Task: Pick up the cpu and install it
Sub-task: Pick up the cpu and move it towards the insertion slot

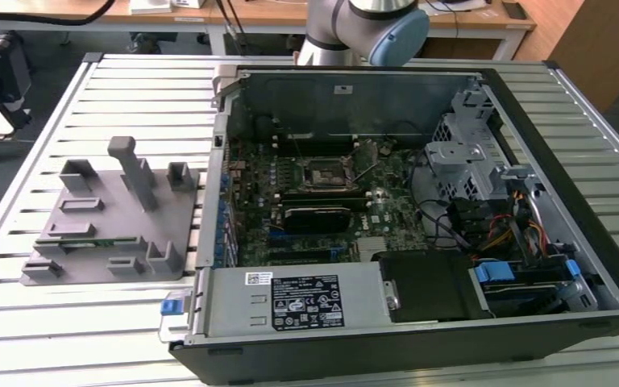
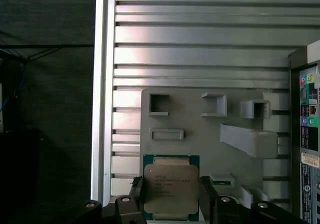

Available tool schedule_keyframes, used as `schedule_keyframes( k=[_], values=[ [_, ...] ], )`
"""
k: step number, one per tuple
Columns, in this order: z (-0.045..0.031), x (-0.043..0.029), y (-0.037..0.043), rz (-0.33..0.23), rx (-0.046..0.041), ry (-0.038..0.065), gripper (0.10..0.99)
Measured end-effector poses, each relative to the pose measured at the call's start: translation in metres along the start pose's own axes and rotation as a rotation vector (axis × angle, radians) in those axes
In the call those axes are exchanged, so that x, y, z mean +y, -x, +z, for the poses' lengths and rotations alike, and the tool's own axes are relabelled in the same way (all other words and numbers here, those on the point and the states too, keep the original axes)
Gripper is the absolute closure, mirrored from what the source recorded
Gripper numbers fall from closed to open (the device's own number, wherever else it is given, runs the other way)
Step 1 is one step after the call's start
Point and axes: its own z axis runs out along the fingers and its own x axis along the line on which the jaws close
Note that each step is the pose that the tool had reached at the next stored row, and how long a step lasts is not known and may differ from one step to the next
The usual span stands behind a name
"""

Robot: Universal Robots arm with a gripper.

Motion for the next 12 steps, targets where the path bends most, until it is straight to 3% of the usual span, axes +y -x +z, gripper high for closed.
schedule_keyframes(
  k=[9, 12],
  values=[
    [-0.0179, 0.0007, -0.0002, 0.000, -0.0002, 0.000, 0.561],
    [-0.0204, 0.0009, -0.0002, 0.000, -0.0004, 0.001, 0.561]
  ],
)
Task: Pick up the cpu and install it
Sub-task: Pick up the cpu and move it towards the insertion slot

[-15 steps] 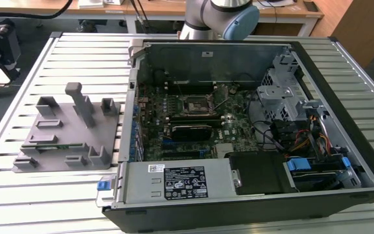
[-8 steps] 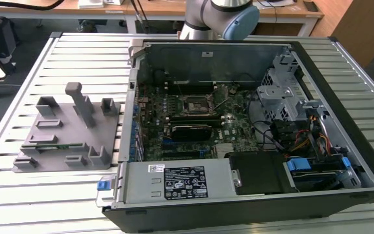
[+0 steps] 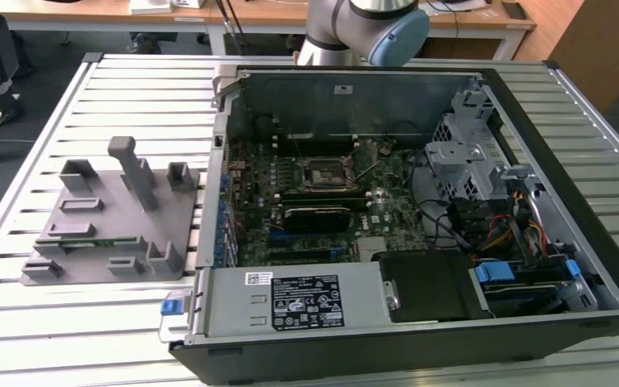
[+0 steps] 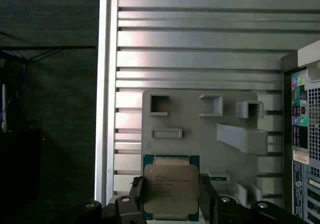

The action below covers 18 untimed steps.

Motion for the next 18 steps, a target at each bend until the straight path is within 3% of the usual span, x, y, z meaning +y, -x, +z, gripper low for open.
schedule_keyframes(
  k=[7, 18],
  values=[
    [-0.0003, 0.0000, 0.0020, 0.000, 0.0005, 0.000, 0.561],
    [-0.0003, 0.0000, 0.0173, 0.000, 0.0002, 0.000, 0.561]
  ],
)
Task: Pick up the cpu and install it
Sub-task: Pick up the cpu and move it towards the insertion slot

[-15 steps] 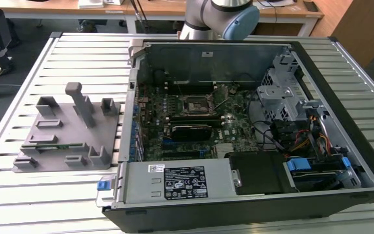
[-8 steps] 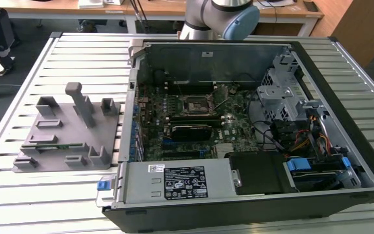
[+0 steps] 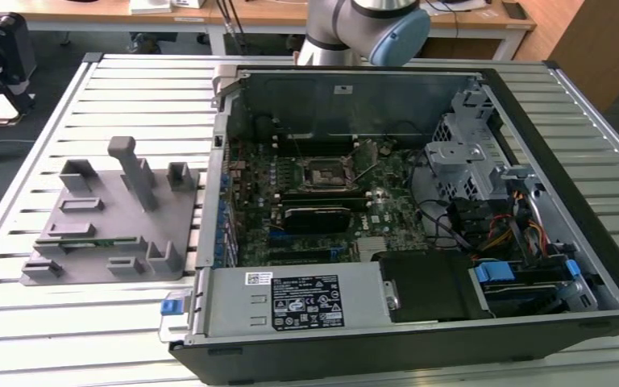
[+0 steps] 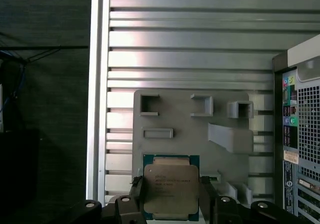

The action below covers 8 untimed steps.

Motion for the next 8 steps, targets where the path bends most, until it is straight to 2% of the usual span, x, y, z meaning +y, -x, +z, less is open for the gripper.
schedule_keyframes(
  k=[8],
  values=[
    [-0.0001, 0.0000, 0.0083, 0.000, 0.0000, 0.000, 0.561]
  ],
)
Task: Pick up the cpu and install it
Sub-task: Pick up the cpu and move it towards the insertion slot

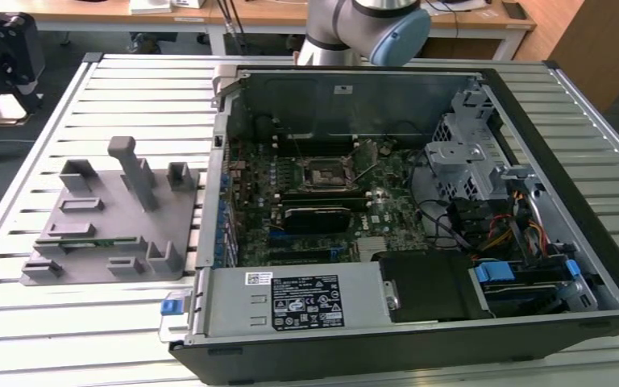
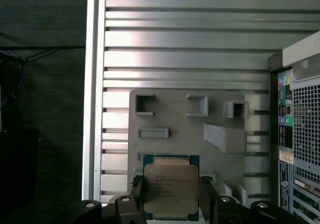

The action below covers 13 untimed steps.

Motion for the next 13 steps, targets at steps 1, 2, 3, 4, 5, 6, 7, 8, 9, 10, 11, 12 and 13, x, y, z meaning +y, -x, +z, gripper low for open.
schedule_keyframes(
  k=[1, 2, 3, 4, 5, 6, 7, 8, 9, 10, 11, 12, 13],
  values=[
    [0.0000, 0.0000, 0.0019, 0.000, 0.0000, 0.000, 0.561],
    [-0.0001, 0.0000, 0.0043, 0.000, 0.0000, 0.000, 0.561],
    [-0.0001, 0.0000, 0.0070, 0.000, 0.0001, 0.000, 0.561],
    [-0.0001, 0.0000, 0.0095, 0.000, 0.0001, 0.000, 0.561],
    [-0.0001, 0.0000, 0.0120, 0.000, 0.0000, 0.000, 0.561],
    [-0.0001, 0.0000, 0.0146, 0.000, 0.0000, 0.000, 0.561],
    [-0.0002, 0.0000, 0.0168, 0.000, 0.0000, 0.000, 0.561],
    [-0.0002, 0.0000, 0.0188, 0.000, 0.0000, 0.000, 0.561],
    [-0.0003, 0.0000, 0.0205, 0.000, 0.0001, 0.000, 0.561],
    [-0.0002, 0.0000, 0.0221, 0.000, 0.0000, 0.000, 0.561],
    [-0.0003, 0.0000, 0.0239, 0.000, 0.0001, 0.000, 0.561],
    [-0.0003, 0.0000, 0.0257, 0.000, 0.0001, 0.000, 0.561],
    [-0.0003, 0.0000, 0.0276, 0.000, 0.0000, 0.000, 0.561]
  ],
)
